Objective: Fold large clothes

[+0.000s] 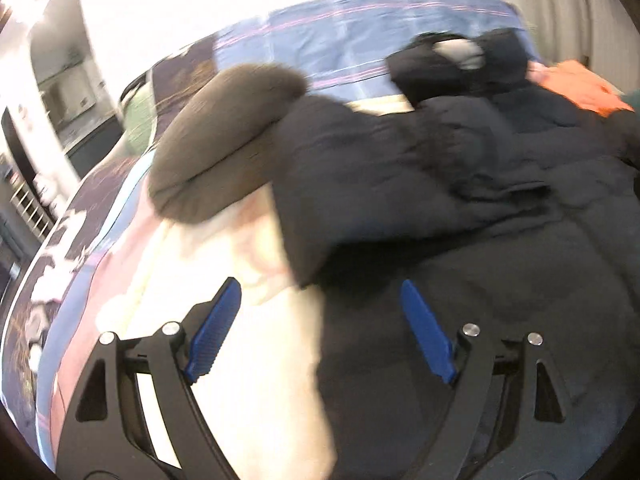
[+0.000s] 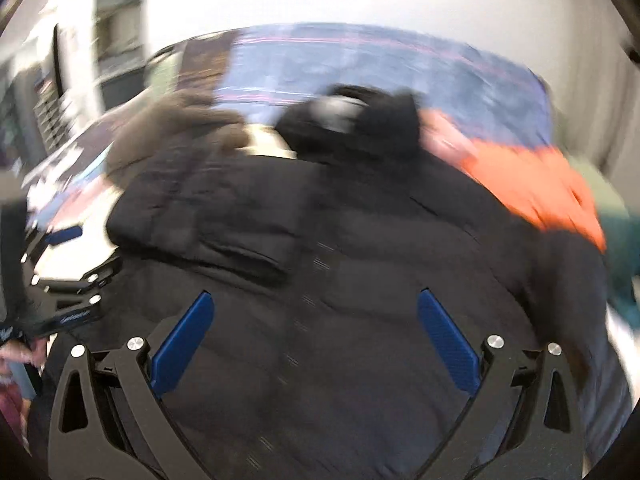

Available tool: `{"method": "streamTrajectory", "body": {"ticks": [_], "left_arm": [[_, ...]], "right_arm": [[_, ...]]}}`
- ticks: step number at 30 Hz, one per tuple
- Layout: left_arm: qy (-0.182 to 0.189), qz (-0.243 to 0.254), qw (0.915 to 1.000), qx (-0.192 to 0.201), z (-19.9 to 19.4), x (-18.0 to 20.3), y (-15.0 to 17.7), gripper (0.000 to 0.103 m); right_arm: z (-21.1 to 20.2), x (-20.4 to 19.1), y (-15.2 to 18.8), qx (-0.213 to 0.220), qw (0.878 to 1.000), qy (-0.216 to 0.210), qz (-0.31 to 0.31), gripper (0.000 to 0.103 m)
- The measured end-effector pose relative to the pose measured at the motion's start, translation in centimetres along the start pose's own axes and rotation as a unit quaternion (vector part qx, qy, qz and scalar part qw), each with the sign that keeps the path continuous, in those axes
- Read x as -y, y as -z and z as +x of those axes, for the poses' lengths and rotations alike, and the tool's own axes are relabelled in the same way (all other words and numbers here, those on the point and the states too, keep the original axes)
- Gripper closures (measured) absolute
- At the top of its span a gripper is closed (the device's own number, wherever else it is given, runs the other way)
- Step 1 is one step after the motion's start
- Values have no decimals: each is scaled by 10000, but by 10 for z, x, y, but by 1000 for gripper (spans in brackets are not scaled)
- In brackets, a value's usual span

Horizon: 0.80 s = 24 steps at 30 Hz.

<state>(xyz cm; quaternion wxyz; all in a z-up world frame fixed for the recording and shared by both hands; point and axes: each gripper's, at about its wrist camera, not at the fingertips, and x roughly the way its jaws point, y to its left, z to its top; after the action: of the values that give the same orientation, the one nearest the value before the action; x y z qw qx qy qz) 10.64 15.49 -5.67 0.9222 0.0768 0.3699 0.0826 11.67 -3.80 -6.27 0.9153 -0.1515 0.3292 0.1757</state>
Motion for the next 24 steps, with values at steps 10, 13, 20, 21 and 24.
{"method": "streamTrajectory", "body": {"ticks": [10, 13, 20, 21, 24], "left_arm": [[-231, -311, 9991, -191, 21, -12, -4, 19], [-217, -300, 9991, -183, 26, -10, -2, 19], [-28, -457, 9989, -110, 29, -19, 2, 18], [-20, -440, 9990, -91, 29, -19, 1, 18], [-26, -403, 9992, -43, 26, -18, 1, 17]], "right_arm": [[108, -58, -39, -439, 9953, 353, -786, 46], [112, -26, -44, -575, 9981, 216, -109, 91], [56, 138, -13, -437, 9616, 172, 2703, 89], [52, 161, -1, -558, 9511, 210, 3031, 83], [41, 196, 29, -775, 9248, 261, 3715, 57]]}}
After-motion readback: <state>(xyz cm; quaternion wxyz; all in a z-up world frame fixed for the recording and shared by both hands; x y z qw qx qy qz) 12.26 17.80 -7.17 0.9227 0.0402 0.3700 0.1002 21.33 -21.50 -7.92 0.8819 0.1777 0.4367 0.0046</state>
